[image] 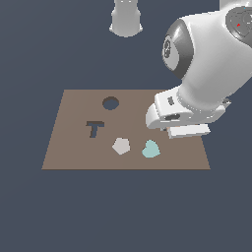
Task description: Insert a designated object into the corresponding slot on a board.
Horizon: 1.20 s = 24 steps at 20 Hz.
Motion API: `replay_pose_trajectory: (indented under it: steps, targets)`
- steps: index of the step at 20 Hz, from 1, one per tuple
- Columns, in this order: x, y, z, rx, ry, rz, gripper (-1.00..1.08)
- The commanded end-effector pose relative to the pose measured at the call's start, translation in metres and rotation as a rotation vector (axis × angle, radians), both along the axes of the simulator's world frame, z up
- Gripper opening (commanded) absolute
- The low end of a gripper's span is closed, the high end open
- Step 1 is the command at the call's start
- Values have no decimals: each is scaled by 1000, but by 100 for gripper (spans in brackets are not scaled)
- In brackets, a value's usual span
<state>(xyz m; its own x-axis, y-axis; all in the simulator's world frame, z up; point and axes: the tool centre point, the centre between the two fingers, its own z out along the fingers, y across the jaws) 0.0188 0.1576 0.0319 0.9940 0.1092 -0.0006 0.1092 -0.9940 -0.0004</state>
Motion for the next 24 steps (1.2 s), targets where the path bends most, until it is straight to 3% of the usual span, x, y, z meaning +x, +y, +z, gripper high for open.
replay_pose_trajectory:
  steps: [1,14,24]
  targets:
    - [-11,-8,1,0,-1,47,-100]
    - [-73,-80,4,0,-1,384,-100]
    - [-100,-146,7,0,0,637,-100]
